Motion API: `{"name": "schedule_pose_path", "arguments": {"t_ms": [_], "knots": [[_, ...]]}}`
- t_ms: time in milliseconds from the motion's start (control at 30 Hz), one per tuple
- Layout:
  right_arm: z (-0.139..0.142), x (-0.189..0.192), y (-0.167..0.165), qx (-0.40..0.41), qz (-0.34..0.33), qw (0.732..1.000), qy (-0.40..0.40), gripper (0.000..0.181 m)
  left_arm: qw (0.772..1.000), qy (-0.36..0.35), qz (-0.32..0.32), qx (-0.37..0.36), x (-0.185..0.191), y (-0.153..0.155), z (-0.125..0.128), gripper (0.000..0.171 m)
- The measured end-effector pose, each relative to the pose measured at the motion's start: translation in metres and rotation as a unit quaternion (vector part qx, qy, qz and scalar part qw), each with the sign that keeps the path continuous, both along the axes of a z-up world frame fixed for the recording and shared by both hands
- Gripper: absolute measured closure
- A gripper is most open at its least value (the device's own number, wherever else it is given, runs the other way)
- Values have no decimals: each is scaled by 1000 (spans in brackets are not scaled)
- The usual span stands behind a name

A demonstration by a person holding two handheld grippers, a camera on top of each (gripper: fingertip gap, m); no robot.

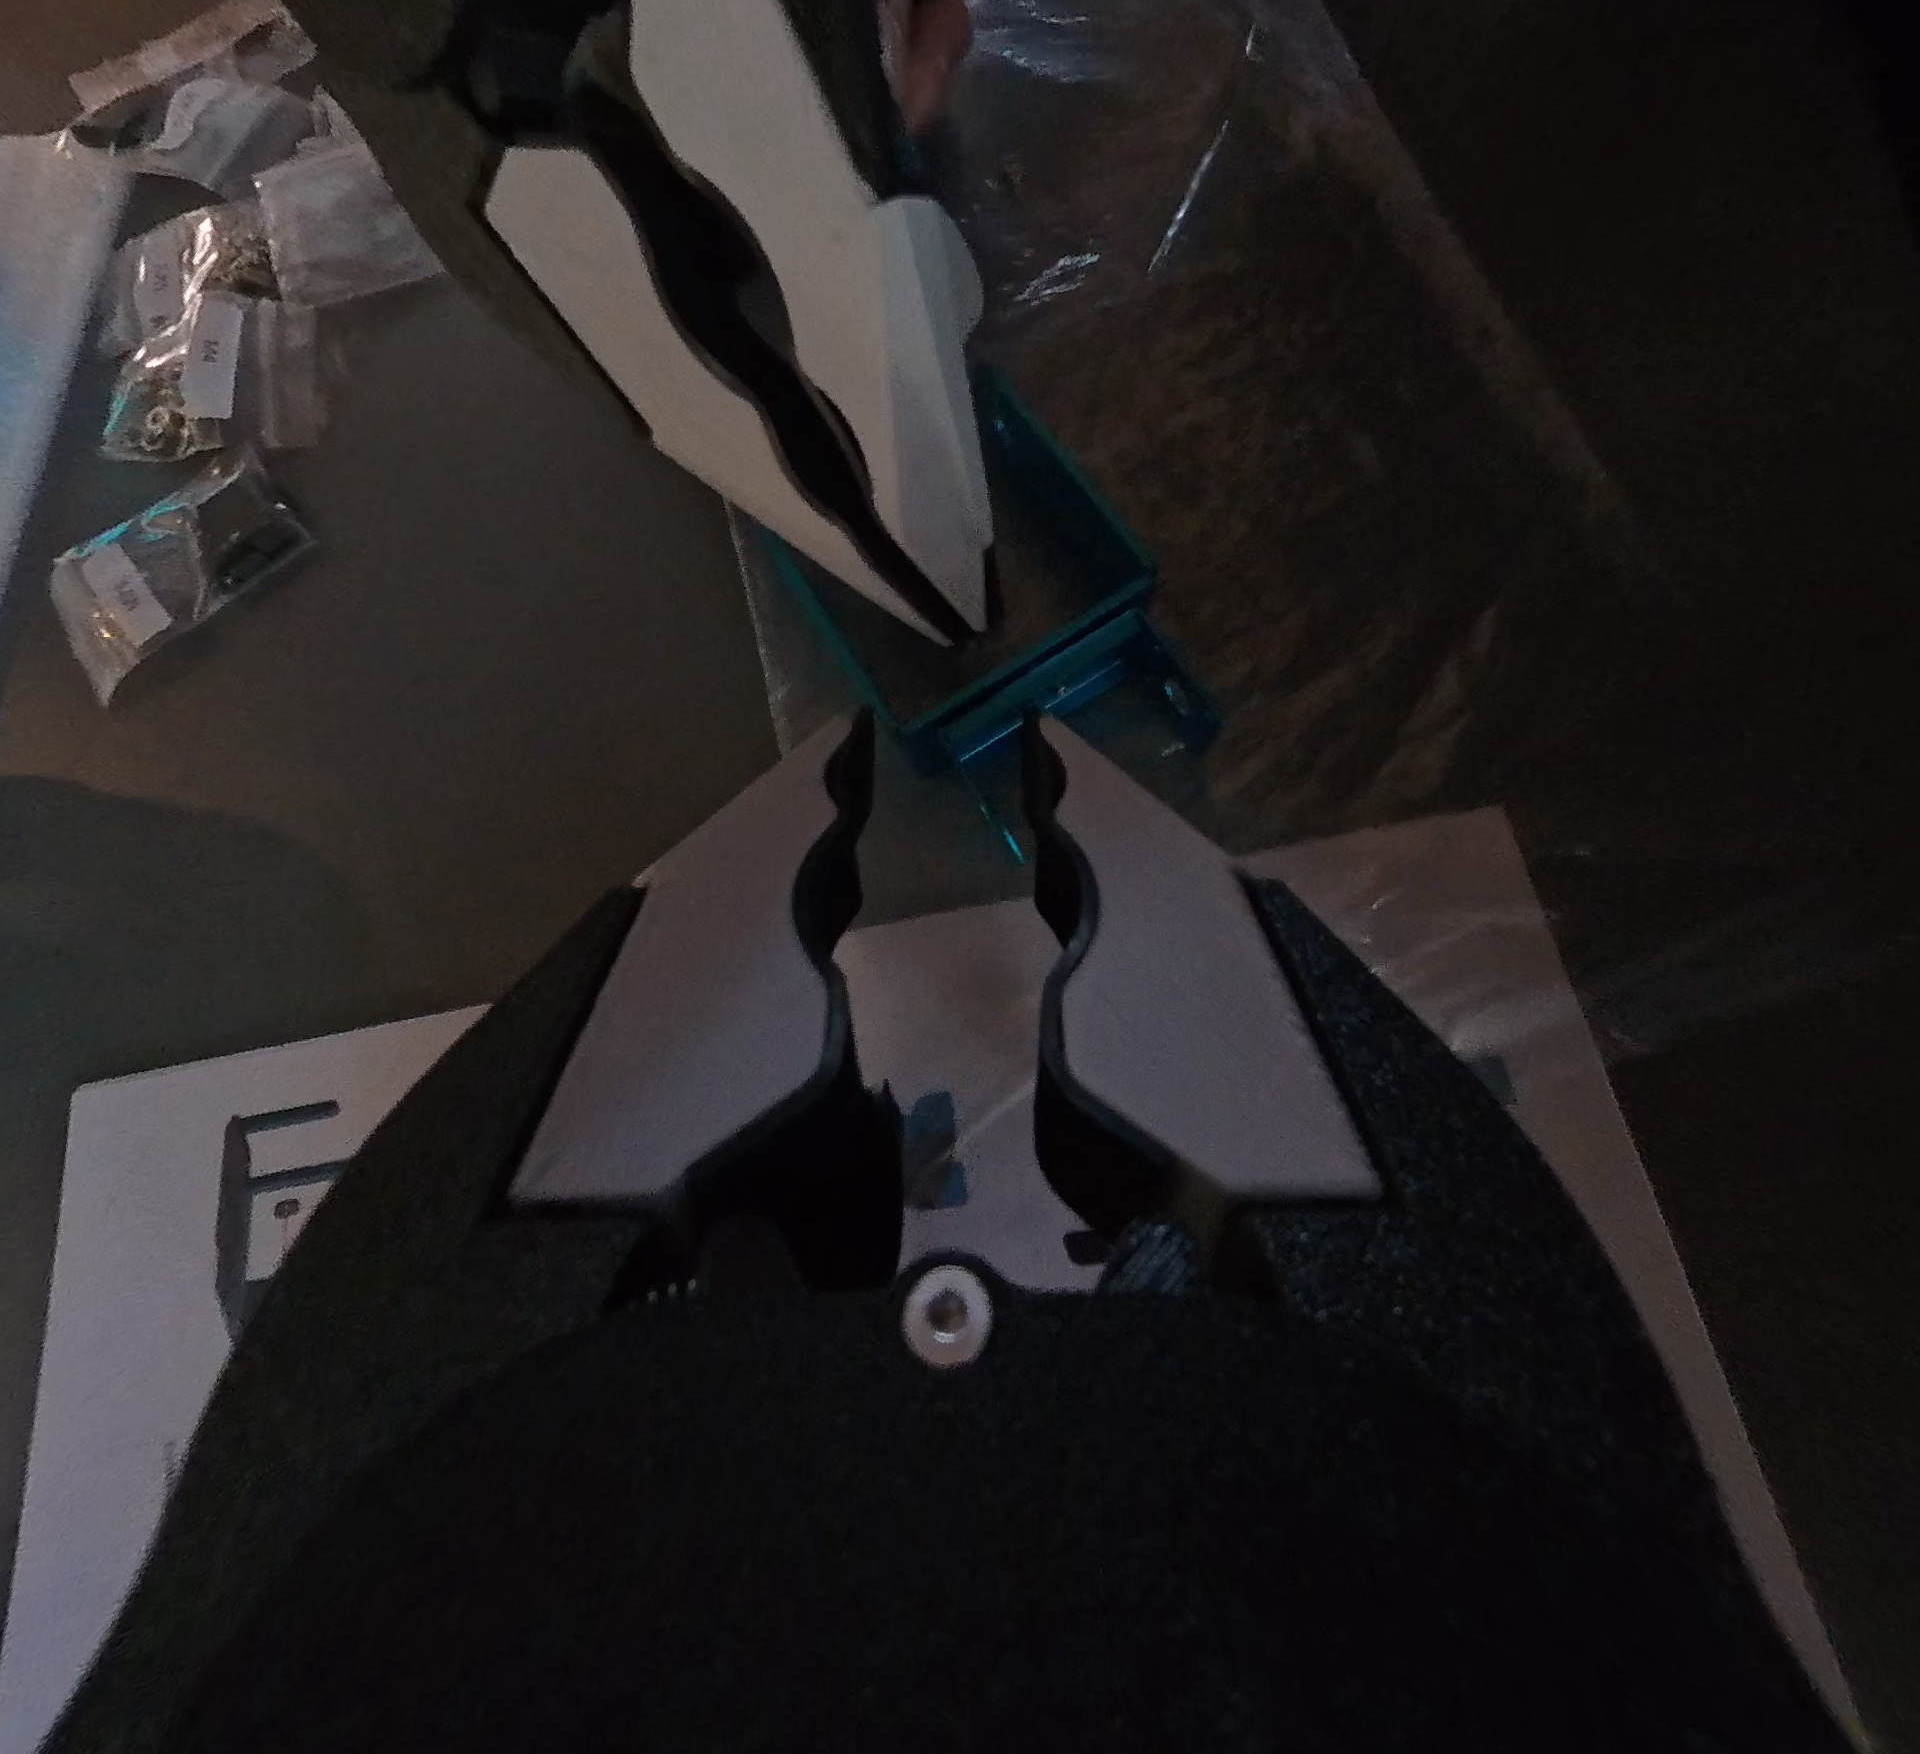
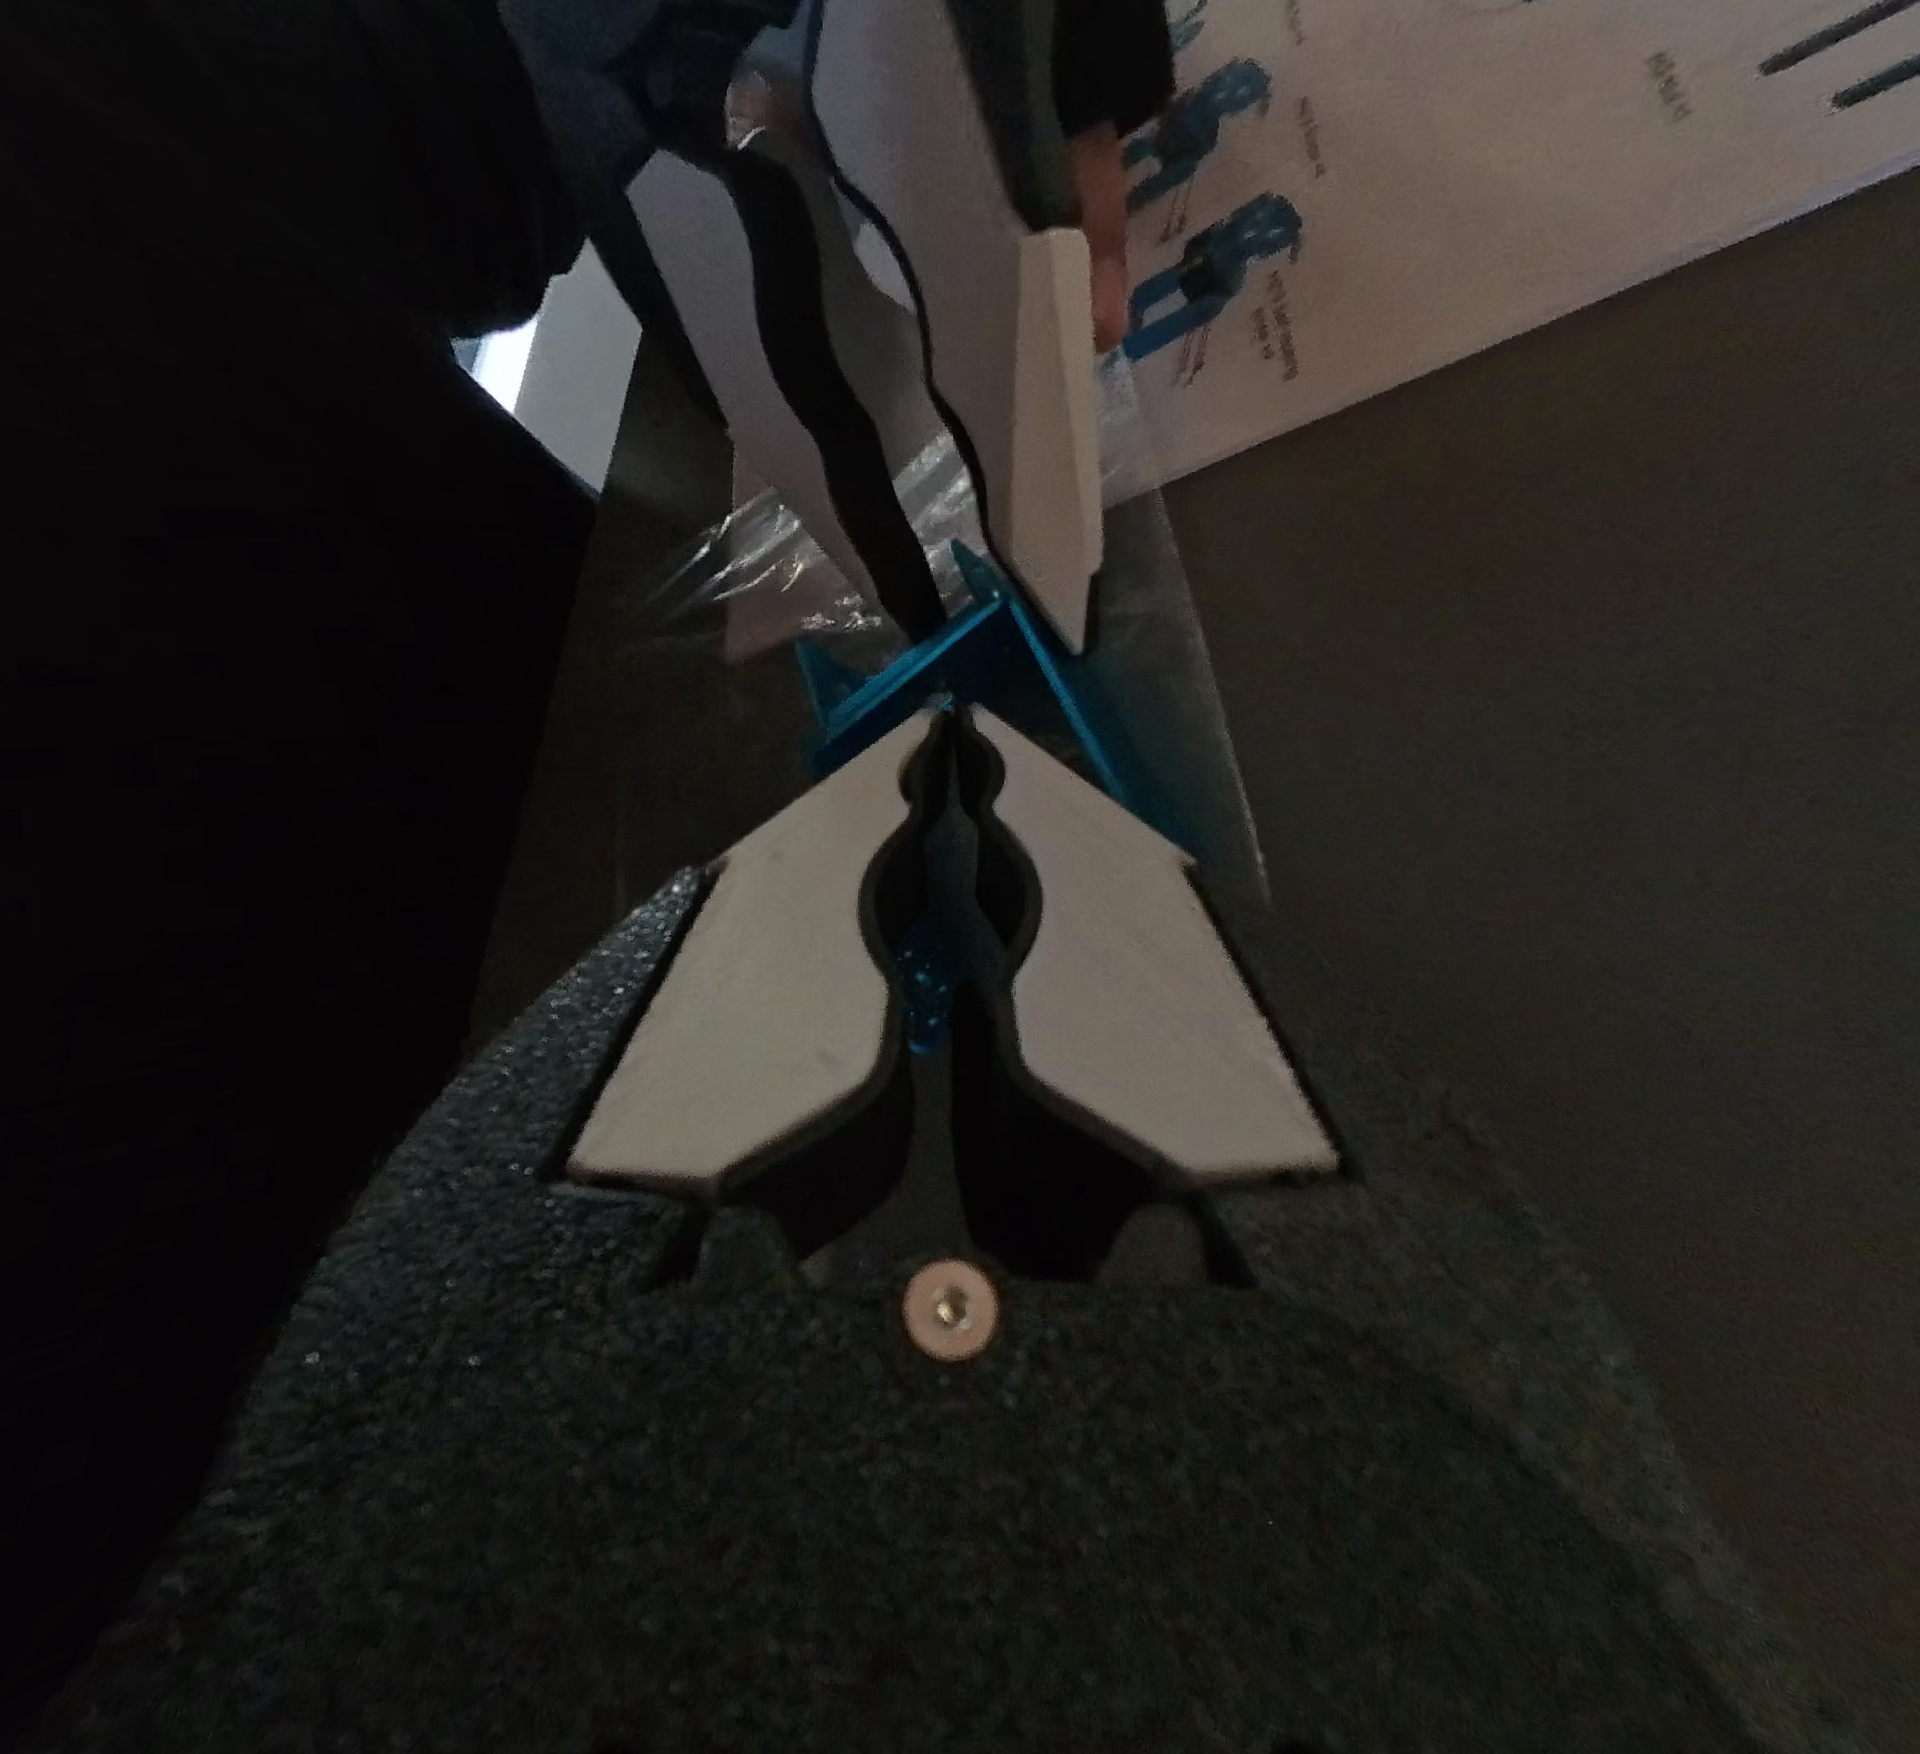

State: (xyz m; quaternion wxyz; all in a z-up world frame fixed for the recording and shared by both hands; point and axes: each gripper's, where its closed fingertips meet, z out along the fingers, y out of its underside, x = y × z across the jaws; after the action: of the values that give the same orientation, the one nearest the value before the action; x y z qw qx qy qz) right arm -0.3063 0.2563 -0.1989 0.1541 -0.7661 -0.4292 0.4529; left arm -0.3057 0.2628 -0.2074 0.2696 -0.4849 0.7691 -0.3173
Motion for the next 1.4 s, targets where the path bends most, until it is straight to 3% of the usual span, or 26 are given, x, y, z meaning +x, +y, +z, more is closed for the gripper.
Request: {"name": "schedule_pose_path", "arguments": {"t_ms": [200,333,1400], "knots": [[3,-1,-2,16,11,1000,18,181,1000,0,3,-11,1,1,0,147],[10,2,3,-15,-1,998,54,181,1000,-1,5,-25,1,2,2,148],[1,-4,0,-10,0,999,37,181,1000,3,4,-27,1,2,1,149]]}}
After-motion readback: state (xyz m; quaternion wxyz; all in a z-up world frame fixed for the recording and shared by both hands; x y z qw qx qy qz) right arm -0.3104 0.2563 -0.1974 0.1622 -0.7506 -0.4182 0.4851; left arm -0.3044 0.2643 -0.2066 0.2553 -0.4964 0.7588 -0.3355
